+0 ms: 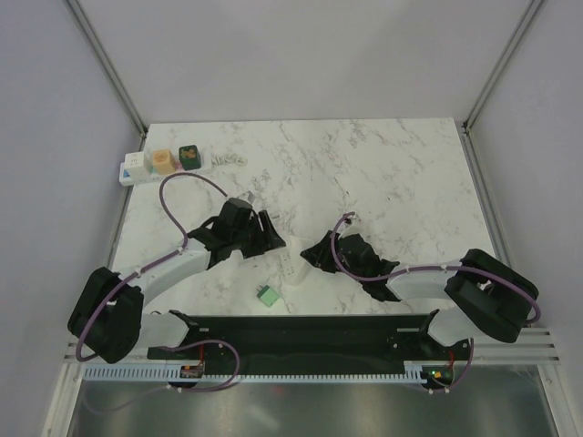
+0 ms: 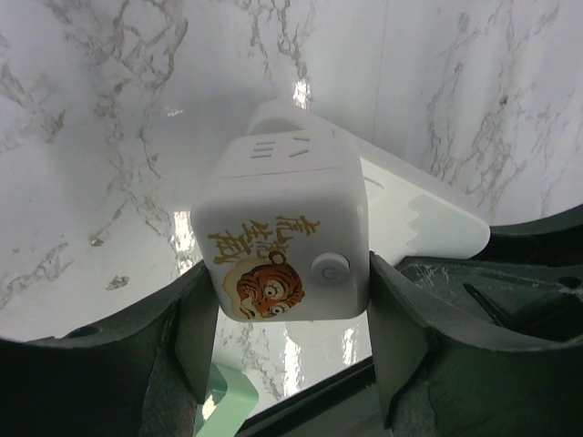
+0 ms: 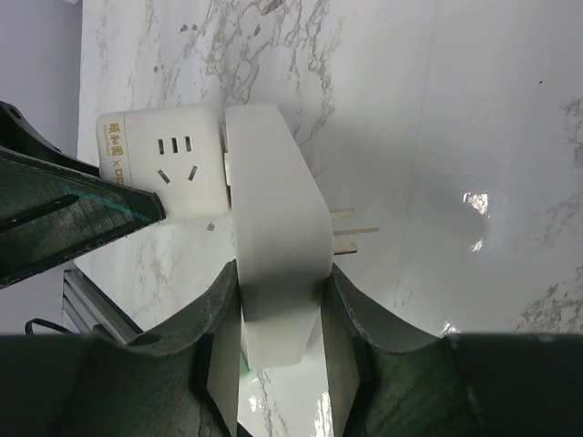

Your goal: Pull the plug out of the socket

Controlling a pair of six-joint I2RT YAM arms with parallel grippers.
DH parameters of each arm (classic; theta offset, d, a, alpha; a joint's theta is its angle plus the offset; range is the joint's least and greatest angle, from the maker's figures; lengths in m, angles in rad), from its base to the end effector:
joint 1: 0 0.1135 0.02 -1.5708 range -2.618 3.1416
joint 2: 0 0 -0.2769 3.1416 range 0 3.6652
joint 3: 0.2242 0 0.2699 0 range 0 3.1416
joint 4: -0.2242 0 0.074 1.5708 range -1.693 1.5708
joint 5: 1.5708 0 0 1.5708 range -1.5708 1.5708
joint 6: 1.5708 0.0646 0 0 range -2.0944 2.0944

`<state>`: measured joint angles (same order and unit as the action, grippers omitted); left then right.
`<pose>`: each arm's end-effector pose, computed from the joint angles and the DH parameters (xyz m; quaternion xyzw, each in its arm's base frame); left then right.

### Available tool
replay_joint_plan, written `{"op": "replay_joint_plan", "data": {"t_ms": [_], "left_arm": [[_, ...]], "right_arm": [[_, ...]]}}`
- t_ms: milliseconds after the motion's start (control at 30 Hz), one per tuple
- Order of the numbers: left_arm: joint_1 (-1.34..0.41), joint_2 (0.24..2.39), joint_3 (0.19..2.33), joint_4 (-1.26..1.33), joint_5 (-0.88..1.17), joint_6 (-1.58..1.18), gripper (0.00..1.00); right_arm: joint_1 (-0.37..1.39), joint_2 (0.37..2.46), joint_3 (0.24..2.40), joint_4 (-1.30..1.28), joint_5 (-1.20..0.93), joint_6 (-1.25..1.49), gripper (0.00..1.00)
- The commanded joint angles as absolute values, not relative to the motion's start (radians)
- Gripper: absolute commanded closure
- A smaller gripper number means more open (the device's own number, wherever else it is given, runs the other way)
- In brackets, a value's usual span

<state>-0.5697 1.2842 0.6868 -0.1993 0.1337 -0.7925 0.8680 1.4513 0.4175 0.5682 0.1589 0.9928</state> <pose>0.2392 -0.1634 0.1820 -0.0777 0.9210 -0.2852 0.2536 0.1993 0.2195 0.1312 0.0945 0.8442 0.3792 0.3668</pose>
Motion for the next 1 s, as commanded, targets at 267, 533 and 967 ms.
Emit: {"op": "replay_joint_plan", "data": {"t_ms": [267,533,967], "left_arm": [[-0.697,1.218,0.809,-0.362,0.024,-0.584,0.98],[-0.560,1.172,0.621,-0.054,0.385,-0.744,0.98],[-0.710,1.186,0.894,-0.528,-0.098,-0.644,0.98]], "right_arm": [[0.818,1.526,0.380,0.295,0.313,0.982,1.00],[0.793,1.532,0.364,0.301,0.299,0.994,1.00],[0.790,1.526,0.368,0.281,0.313,0.992,1.00]]}}
